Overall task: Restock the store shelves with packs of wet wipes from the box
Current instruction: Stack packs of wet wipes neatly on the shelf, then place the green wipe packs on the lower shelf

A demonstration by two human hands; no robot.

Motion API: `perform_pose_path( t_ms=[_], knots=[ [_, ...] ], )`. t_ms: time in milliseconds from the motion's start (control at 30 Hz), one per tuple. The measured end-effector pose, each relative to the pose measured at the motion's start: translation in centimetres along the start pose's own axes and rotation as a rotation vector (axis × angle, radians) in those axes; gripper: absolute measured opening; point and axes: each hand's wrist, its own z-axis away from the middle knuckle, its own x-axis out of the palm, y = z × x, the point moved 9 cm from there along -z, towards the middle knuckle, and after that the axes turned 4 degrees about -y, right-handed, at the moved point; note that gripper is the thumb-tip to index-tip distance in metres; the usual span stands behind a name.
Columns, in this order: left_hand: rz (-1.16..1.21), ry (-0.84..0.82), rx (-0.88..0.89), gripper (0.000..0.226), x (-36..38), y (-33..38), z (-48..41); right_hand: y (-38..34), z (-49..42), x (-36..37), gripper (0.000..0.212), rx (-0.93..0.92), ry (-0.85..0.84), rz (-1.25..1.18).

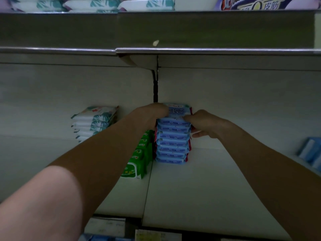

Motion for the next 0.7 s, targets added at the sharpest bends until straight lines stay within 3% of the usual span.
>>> perform_pose_path(
  t_ms=[33,167,233,300,433,533,700],
  knots=[
    [0.061,-0.085,0.059,0.036,0.9,-1.2,-1.3,0.1,0.1,-0.1,0.041,0.019,-0.001,-0.005],
    [0.231,-0.143,0.022,0.033,1.5,-3.6,-0.3,2.9,0.6,-0.3,0.083,0.159,-0.044,-0.163],
    [0.521,-0.225,-0.074,0.050,2.0,-1.3,0.5,5.3,0.8,0.5,0.095,0.240,-0.098,-0.316],
    [0.695,-0.200,-0.122,0.069,1.8,-1.0,1.2,7.8,1.0,1.8,0.098,0.323,-0.135,-0.453],
    [0.886,-0.062,-0.099,0.053,3.4,-3.4,0.7,11.1,1.5,4.2,0.101,0.428,-0.166,-0.565],
    [0.969,-0.077,-0.144,0.054,4.7,-5.3,0.9,11.1,1.7,4.7,0.092,0.400,-0.178,-0.583],
    [1.065,-0.089,-0.102,0.043,8.2,-6.9,1.1,11.0,1.7,4.5,0.038,0.319,-0.141,-0.421]
  ],
)
